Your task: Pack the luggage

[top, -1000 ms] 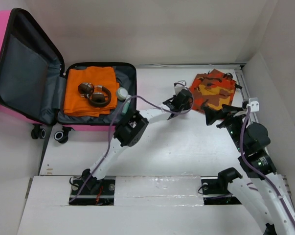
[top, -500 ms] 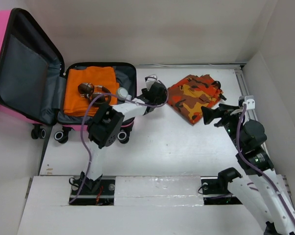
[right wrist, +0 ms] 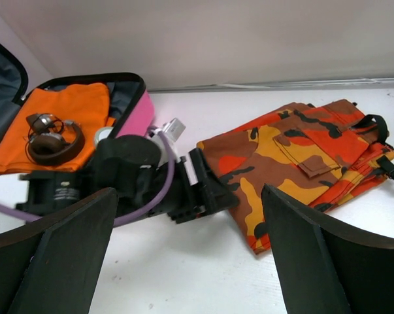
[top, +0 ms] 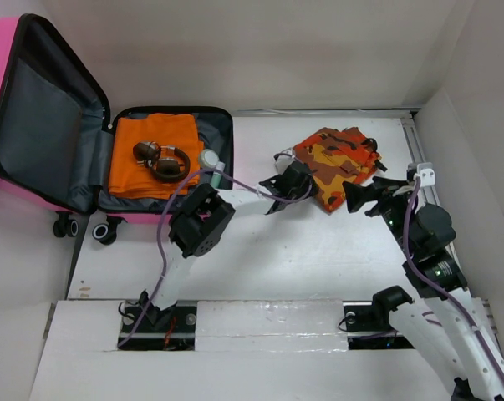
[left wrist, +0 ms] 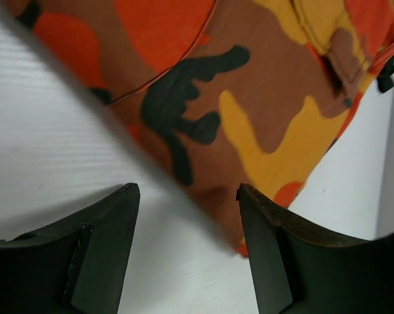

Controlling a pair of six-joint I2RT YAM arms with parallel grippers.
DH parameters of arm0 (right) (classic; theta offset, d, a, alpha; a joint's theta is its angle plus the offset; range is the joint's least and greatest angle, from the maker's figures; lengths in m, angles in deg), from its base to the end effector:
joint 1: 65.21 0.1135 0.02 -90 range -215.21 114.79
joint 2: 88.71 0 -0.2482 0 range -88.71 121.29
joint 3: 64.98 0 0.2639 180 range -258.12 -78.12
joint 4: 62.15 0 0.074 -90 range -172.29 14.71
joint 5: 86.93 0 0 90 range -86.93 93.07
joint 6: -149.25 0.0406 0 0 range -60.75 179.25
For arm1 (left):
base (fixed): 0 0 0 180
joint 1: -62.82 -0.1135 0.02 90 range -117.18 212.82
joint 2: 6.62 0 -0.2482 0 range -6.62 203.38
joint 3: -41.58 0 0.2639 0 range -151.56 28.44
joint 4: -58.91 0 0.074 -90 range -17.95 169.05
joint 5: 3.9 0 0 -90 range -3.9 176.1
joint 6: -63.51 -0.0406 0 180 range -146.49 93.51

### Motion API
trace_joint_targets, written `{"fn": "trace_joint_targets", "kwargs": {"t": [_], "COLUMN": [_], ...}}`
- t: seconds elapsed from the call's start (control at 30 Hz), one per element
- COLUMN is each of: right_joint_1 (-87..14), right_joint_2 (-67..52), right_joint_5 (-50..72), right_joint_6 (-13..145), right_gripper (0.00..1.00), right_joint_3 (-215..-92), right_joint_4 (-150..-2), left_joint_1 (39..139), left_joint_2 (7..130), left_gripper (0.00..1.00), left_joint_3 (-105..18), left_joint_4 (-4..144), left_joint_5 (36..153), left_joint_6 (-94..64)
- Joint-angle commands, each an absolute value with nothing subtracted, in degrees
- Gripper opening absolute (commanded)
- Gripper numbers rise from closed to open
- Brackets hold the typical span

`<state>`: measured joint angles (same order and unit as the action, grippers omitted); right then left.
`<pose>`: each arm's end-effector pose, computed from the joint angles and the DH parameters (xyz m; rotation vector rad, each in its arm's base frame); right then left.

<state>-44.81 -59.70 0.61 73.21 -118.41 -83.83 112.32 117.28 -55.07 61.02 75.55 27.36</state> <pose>0.1484 0.0533 0.3484 -0.0518 1.5387 0.4453 0.3254 -0.3695 0.1428 -0.2023 2.1951 -0.8839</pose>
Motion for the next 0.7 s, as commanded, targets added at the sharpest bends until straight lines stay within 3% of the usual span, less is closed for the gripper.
{"fn": "trace_joint_targets", "kwargs": {"t": [0.0, 0.37, 0.43, 0.5, 0.67], "right_joint_1": [-44.2, -44.2, -44.2, -44.2, -44.2], "right_joint_2": [-60.2, -60.2, -60.8, -61.3, -61.8], "right_joint_5": [1.6, 2.1, 2.1, 2.1, 1.5], "right_joint_6": [73.8, 73.8, 73.8, 73.8, 73.8], "right_gripper": [0.96, 0.96, 0.96, 0.96, 0.96], "right_joint_3": [-118.4, -118.4, -118.4, -118.4, -118.4], "right_joint_4": [-80.7, -80.7, -80.7, -80.7, -80.7], "left_joint_1": [112.0, 110.2, 107.3, 105.2, 103.8], "left_joint_2": [121.4, 126.5, 126.5, 127.1, 125.5], "left_gripper": [0.58, 0.45, 0.26, 0.00, 0.00], "left_joint_3": [-61.0, -66.6, -63.4, -61.6, -63.7], "left_joint_4": [65.2, 65.0, 56.8, 51.4, 53.7], "left_joint_5": [76.1, 75.5, 82.1, 86.3, 86.5], "left_joint_6": [33.3, 37.3, 37.9, 37.9, 30.2]}}
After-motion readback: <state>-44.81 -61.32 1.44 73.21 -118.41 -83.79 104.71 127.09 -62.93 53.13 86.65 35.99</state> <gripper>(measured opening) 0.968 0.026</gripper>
